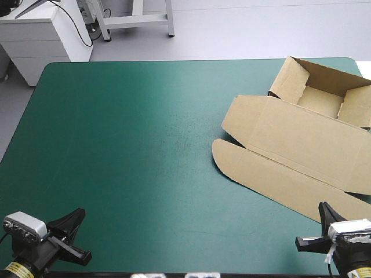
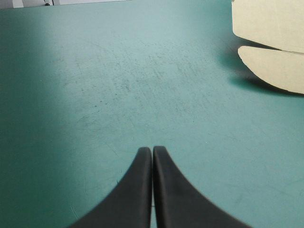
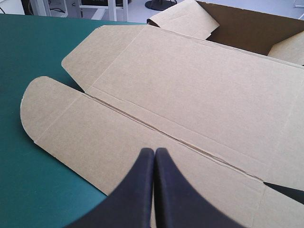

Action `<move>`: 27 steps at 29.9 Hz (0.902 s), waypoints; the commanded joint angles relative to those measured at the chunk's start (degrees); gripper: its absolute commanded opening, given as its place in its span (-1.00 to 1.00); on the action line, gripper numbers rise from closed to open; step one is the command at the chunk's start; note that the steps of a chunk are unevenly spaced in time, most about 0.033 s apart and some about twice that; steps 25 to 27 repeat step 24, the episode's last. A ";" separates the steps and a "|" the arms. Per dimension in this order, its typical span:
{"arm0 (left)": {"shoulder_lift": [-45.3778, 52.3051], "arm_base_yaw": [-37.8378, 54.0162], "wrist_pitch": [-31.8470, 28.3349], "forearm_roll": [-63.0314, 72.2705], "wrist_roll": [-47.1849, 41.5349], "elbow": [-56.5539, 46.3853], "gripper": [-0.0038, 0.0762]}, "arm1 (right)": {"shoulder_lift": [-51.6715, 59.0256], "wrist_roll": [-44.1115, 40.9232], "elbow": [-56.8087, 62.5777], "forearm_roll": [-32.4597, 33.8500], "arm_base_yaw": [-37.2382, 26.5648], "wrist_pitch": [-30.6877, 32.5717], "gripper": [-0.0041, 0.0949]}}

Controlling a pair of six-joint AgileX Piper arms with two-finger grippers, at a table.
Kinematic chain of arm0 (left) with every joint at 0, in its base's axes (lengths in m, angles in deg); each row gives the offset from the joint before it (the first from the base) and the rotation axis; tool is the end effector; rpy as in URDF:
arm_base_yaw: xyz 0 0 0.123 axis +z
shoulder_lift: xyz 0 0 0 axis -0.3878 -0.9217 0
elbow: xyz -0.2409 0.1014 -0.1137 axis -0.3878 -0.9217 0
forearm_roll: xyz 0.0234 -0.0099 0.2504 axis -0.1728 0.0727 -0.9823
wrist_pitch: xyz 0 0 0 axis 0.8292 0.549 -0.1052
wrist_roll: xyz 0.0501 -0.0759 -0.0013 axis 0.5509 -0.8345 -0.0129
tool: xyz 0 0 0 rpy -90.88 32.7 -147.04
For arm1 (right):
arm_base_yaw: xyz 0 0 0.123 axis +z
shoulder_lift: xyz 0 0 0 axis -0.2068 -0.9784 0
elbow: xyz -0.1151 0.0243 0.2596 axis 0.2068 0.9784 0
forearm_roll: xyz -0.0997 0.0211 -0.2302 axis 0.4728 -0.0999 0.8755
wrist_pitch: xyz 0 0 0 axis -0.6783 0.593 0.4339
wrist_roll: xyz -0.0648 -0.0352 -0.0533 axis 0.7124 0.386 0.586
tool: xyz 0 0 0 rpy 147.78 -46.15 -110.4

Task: Fold the box

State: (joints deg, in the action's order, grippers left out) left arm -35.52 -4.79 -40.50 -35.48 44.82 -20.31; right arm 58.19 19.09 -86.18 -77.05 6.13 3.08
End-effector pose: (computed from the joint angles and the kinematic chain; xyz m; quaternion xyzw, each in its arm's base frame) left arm 0.0265 -0.0123 0.2739 0.1510 0.7942 -0.1614 0.5660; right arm 0.0234 0.0106 0.2678 -0.0291 0.7794 0.0050 0.6259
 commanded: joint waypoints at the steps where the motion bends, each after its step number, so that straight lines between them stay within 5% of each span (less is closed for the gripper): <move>1: -0.92 -0.39 -4.06 0.17 0.07 1.24 -0.92 | -0.62 -0.05 -1.41 -0.23 0.15 -4.58 -0.95; 27: -0.92 -0.39 -3.48 -0.28 1.70 1.24 -0.92 | -0.62 0.05 -1.41 -0.23 0.15 -4.58 -0.96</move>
